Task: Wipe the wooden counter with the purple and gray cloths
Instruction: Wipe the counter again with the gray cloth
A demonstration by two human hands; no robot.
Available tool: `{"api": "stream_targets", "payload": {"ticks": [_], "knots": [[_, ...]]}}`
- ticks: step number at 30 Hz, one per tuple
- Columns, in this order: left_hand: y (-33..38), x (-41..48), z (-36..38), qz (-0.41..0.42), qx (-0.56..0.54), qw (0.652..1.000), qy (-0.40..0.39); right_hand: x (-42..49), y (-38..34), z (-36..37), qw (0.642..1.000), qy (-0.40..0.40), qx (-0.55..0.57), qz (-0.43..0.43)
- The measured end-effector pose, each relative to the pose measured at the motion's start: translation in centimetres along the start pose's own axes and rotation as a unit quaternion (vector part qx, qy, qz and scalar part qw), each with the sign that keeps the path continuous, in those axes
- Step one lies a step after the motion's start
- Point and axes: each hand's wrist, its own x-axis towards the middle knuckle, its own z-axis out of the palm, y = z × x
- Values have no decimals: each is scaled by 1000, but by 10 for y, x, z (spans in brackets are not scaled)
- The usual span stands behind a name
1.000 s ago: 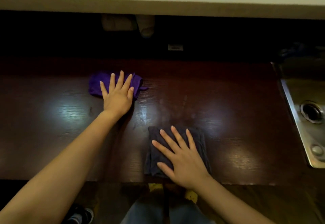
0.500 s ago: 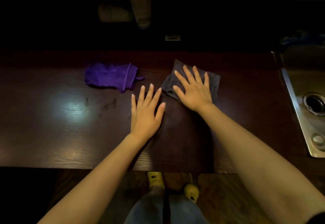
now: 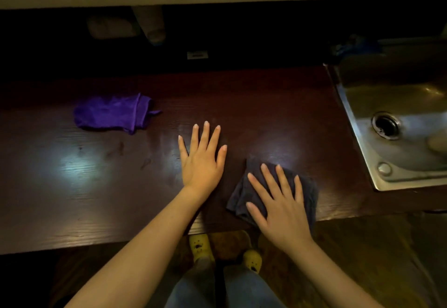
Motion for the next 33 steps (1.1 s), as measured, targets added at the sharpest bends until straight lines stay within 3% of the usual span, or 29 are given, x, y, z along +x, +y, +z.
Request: {"api": "stream_targets", "payload": {"ticks": [12, 17, 26, 33], "knots": [[3, 0, -2, -2, 26, 1000, -7, 194, 84, -29, 996, -7, 40, 78], [15, -4, -5, -6, 24, 999, -24, 162, 81, -25, 997, 2, 41, 69], [41, -9, 3, 23, 28, 999, -17, -6, 91, -12, 1000, 0, 6, 17], [58, 1, 7, 40, 25, 999, -18, 74, 153, -28, 1000, 7, -8, 19]]}}
